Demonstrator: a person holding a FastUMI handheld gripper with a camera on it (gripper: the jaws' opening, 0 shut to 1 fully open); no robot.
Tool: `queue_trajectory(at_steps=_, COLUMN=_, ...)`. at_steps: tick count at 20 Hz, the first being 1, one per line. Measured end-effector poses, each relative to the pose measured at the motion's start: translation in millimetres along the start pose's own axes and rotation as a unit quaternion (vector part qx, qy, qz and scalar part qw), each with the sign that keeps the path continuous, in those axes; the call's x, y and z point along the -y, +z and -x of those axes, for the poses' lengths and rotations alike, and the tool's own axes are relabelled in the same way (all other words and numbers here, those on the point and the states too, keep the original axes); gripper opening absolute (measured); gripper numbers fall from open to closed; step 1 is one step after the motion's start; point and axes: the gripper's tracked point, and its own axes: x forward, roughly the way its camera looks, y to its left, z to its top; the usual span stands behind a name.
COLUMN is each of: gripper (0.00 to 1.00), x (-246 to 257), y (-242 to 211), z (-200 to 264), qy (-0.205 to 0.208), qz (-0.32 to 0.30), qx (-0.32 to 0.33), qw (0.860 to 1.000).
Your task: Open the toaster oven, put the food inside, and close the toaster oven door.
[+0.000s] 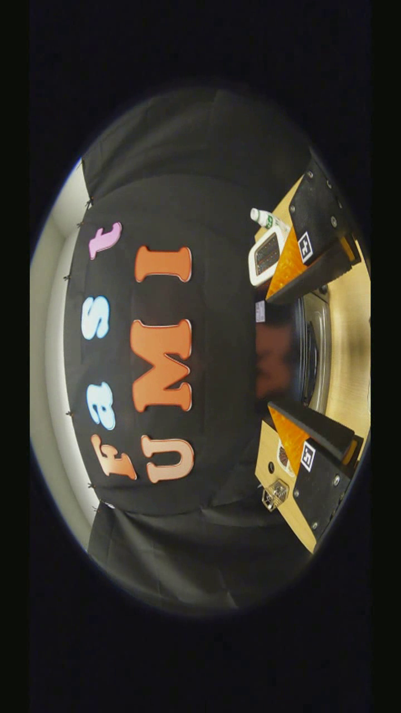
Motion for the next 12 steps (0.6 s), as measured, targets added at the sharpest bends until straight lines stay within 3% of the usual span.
queue_trajectory(at_steps=3, gripper=1.0, x=-11, y=-33, z=-31, qy=0.0, qz=-0.007, qx=-0.042, qw=0.999)
queue_trajectory(at_steps=9, gripper=1.0, x=-14, y=-88, z=-70, qy=-0.033, qz=0.036, qx=-0.123, qw=0.991)
queue_trajectory(at_steps=12, gripper=1.0, x=-17, y=-91, z=-73, qy=-0.043, qz=0.025, qx=-0.122, qw=0.991)
